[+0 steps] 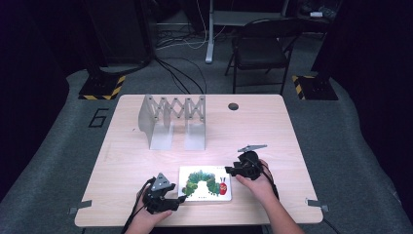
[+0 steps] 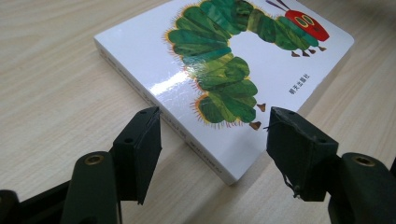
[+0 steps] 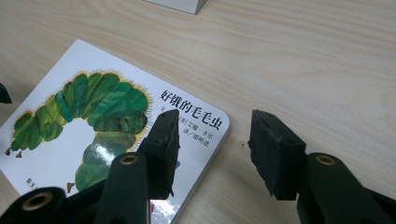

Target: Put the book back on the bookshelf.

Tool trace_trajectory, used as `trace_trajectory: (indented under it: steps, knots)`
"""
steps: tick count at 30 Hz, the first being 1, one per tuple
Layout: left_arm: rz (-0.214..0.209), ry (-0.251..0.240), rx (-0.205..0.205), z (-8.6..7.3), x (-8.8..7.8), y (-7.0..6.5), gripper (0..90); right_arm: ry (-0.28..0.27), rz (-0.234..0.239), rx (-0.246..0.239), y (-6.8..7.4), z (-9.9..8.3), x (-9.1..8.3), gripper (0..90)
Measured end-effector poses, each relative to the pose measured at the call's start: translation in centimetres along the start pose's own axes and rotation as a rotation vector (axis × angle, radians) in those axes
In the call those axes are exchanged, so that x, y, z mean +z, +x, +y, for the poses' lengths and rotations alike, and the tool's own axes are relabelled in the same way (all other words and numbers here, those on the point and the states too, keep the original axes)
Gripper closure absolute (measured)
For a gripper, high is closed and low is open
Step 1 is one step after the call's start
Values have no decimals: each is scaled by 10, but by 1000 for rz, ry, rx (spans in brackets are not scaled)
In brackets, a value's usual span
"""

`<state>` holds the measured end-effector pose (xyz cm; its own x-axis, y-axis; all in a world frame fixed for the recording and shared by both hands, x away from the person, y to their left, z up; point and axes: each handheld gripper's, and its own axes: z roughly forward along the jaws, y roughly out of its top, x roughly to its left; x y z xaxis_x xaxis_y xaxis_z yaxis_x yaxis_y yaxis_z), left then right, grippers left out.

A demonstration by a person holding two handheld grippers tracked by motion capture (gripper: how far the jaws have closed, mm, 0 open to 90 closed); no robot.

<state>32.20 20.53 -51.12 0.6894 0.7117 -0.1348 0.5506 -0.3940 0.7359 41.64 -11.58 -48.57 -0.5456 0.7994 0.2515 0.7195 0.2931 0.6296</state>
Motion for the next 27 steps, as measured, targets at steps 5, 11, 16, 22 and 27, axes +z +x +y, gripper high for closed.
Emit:
trace_trajectory:
  steps: [5, 11, 16, 22, 27]
  knots:
    - [-8, 10, 4, -1, 3, -1, 354, 7, 16, 17, -1, 1, 2, 527]
    - [-26, 13, 5, -2, 6, -5, 354, 17, 42, 55, -3, 3, 8, 530]
    - [-25, 14, 0, -2, 8, -5, 341, 1, 55, 53, -5, 5, 15, 522]
    - [-24, 19, -3, -3, 10, -5, 318, 20, 49, 61, -2, 5, 22, 514]
    - [-18, 17, 10, -4, 11, -4, 300, 23, 52, 67, -2, 6, 24, 512]
